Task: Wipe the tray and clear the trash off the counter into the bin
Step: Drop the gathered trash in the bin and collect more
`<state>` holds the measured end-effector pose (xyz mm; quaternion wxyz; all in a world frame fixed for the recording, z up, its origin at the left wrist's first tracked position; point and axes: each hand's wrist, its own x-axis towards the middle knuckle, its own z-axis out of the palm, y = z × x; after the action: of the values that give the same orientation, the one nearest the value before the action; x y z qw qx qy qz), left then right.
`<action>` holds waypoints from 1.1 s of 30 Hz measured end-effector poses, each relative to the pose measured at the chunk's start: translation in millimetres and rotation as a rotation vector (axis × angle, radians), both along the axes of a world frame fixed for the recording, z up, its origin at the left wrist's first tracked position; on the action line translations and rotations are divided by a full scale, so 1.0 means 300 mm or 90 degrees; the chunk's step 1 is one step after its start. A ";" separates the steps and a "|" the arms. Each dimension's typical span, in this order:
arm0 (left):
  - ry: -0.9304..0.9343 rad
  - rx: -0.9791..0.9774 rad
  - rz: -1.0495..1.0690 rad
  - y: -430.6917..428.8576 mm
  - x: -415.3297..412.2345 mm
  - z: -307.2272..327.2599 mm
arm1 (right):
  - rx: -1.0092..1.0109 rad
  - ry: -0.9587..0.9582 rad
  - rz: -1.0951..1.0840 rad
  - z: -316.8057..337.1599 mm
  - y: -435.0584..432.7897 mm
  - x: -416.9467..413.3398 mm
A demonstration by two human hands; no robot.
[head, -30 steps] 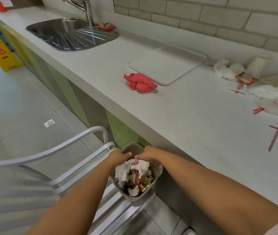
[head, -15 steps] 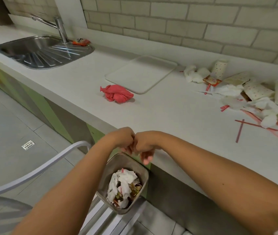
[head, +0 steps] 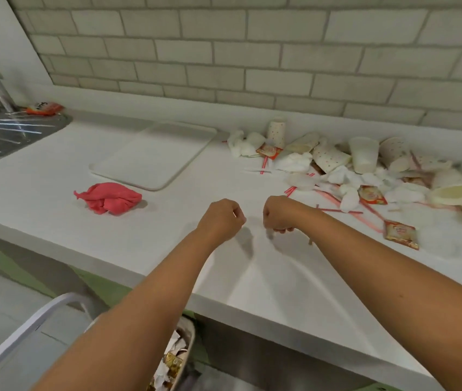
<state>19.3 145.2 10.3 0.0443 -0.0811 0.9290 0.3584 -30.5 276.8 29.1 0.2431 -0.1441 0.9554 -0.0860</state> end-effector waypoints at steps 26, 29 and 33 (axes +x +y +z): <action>0.098 -0.437 -0.276 0.509 -0.424 -0.153 | 0.069 0.140 -0.191 -0.110 0.569 -0.419; 0.065 -0.441 -0.300 0.504 -0.424 -0.149 | 0.037 0.123 -0.220 -0.116 0.563 -0.461; 0.028 -0.405 -0.322 0.499 -0.431 -0.148 | 0.002 0.171 -0.230 -0.081 0.571 -0.482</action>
<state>-109.9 295.0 -34.0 0.0842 0.1478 0.9849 0.0329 -175.2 448.2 4.9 0.0947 0.0198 0.9895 -0.1072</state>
